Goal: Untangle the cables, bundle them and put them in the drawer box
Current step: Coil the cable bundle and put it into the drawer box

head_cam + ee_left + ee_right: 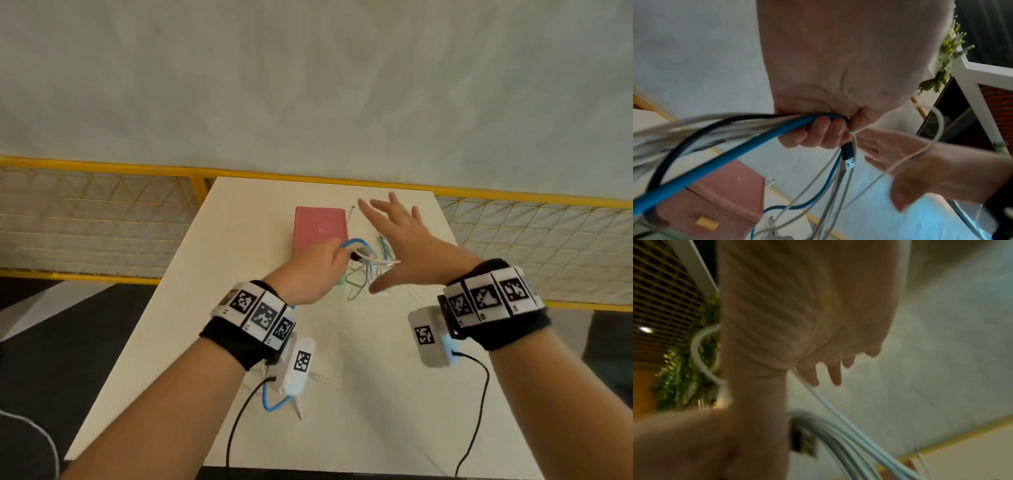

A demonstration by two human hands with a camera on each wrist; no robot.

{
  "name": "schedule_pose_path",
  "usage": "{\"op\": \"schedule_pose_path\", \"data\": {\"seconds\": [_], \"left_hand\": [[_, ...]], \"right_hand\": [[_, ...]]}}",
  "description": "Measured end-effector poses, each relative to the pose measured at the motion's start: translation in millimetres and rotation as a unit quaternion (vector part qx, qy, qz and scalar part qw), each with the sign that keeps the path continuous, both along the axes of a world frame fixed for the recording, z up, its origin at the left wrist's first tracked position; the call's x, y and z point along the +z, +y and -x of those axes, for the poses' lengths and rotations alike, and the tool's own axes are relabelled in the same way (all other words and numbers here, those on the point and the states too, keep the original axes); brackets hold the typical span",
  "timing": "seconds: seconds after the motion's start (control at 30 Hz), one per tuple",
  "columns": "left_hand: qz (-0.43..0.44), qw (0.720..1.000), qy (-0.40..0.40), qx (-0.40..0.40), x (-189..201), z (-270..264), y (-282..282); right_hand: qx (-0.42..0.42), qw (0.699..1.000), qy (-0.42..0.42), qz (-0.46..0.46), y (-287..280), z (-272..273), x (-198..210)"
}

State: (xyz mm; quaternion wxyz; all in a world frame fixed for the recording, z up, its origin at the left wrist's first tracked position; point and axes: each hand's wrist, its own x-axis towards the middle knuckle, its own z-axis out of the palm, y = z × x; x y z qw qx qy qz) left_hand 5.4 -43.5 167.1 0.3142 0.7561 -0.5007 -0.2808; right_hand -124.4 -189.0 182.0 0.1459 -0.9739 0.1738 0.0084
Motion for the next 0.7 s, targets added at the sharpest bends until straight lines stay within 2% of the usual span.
{"op": "schedule_pose_path", "data": {"seconds": [0.1, 0.17, 0.2, 0.27, 0.37, 0.4, 0.43, 0.47, 0.53, 0.57, 0.6, 0.67, 0.7], "left_hand": [[-0.029, 0.998, -0.052, -0.008, -9.7, -2.0, -4.7], [-0.037, 0.997, -0.07, -0.005, -13.1, -5.9, -6.2], [-0.039, 0.996, -0.079, -0.005, -13.4, -6.9, -6.5], [-0.041, 0.995, -0.085, -0.01, -12.0, -6.6, -5.6], [-0.022, 0.996, -0.081, -0.018, -9.3, -4.5, -2.7], [-0.015, 0.997, -0.077, -0.019, -8.6, -4.3, -1.3], [-0.012, 0.997, -0.078, -0.019, -7.4, -4.7, 0.2], [-0.012, 0.996, -0.083, -0.018, -6.9, -5.9, 1.6], [-0.018, 0.995, -0.094, -0.013, -7.9, -9.5, 2.9], [-0.021, 0.995, -0.099, -0.009, -8.8, -11.3, 2.9], [-0.021, 0.994, -0.103, -0.008, -9.8, -12.8, 3.0], [-0.019, 0.995, -0.1, -0.009, -10.9, -14.4, 3.3], [-0.019, 0.995, -0.099, -0.014, -10.4, -14.0, 3.8]], "right_hand": [[0.03, 0.998, 0.015, -0.061, 16.2, 14.0, 15.1], [0.011, 0.993, -0.035, -0.116, 16.5, 17.7, 17.3], [0.002, 0.992, -0.06, -0.111, 16.6, 16.6, 13.5], [-0.007, 0.997, -0.077, -0.027, 14.4, 10.0, -3.9], [-0.029, 0.993, -0.012, 0.117, 11.7, 2.3, -41.2], [-0.039, 0.991, -0.01, 0.126, 11.3, 1.5, -48.3], [-0.051, 0.994, -0.031, 0.097, 10.1, 0.8, -50.6], [-0.066, 0.994, -0.084, 0.015, 10.7, 0.8, -46.5], [-0.074, 0.956, -0.199, -0.202, 12.6, 1.6, -38.8], [-0.058, 0.941, -0.204, -0.265, 14.4, 1.7, -33.3], [-0.027, 0.946, -0.166, -0.278, 17.2, 0.7, -28.6], [0.033, 0.971, -0.074, -0.223, 19.6, -3.9, -30.0], [0.053, 0.978, -0.072, -0.188, 18.0, -6.8, -33.2]]}}
